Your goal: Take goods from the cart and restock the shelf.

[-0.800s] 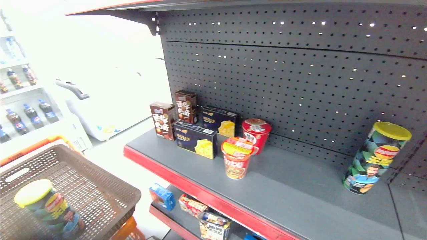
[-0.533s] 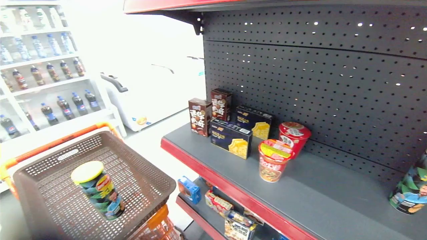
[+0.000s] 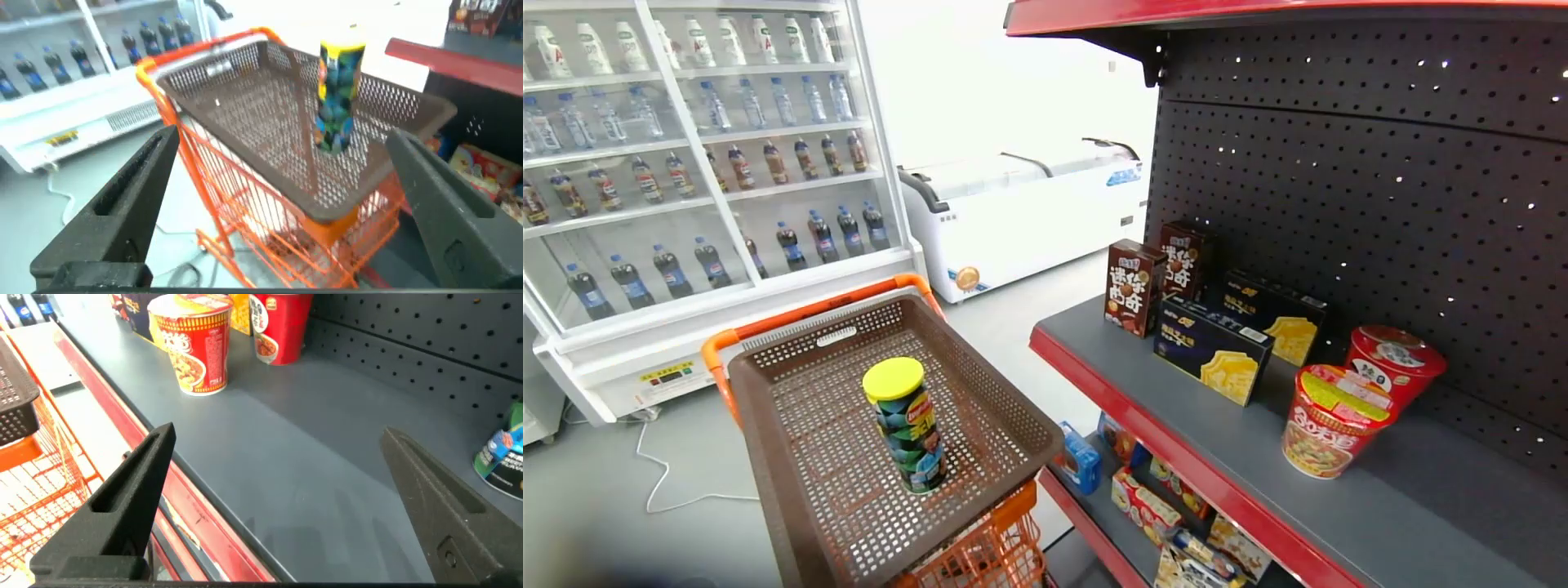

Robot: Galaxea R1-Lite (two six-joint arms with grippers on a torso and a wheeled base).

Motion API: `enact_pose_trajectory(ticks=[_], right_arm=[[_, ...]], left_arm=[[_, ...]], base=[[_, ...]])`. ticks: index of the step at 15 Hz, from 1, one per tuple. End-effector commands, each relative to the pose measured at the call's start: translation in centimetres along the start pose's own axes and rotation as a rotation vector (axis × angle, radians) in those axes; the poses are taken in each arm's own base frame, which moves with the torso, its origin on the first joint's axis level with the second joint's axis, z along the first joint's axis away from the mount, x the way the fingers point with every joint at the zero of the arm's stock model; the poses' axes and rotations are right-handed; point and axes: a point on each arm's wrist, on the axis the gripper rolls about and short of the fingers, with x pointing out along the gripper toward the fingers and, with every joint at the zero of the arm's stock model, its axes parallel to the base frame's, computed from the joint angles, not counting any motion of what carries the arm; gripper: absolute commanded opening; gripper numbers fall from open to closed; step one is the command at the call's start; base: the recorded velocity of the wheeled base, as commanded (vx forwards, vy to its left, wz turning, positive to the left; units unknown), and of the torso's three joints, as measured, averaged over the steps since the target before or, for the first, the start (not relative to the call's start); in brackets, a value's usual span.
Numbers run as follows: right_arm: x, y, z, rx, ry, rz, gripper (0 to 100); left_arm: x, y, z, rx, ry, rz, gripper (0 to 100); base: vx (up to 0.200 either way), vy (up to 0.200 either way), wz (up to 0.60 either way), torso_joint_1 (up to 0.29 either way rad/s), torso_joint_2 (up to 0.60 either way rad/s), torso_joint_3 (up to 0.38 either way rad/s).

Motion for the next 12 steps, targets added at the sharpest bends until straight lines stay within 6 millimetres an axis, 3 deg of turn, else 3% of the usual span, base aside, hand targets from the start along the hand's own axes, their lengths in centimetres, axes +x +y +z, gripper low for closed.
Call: enact_pose_trajectory(ticks=[1,2,4,7,10,12], right_arm=[[0.0,0.0,0.0,0.000,0.001,0.000,100],[0.0,0.0,0.0,0.000,0.001,0.000,100],[0.0,0.0,0.0,0.000,0.002,0.000,100],[0.0,0.0,0.0,0.000,0.001,0.000,100],[0.0,0.0,0.0,0.000,0.001,0.000,100],[0.0,0.0,0.0,0.000,0.002,0.000,100]], left_arm=[[0.2,0.4,7.4,0.051,0.013,0.018,100],[3.4,0.6,11.7,0.070,0.174,0.047,100],[6.8,0.6,12.7,0.082,0.292,0.037,100],[10.0,0.5,11.4,0.093,0.441,0.019,100],[13.3,-0.6,8.7,0.036,0.578,-0.161,100],[15.6,-1.2,6.2,0.025,0.566,-0.236,100]], base=[[0.000,0.000,0.00,0.000,0.00,0.000],[0.000,0.000,0.00,0.000,0.00,0.000],[0.000,0.000,0.00,0.000,0.00,0.000],[0.000,0.000,0.00,0.000,0.00,0.000],[0.000,0.000,0.00,0.000,0.00,0.000],[0.000,0.000,0.00,0.000,0.00,0.000]])
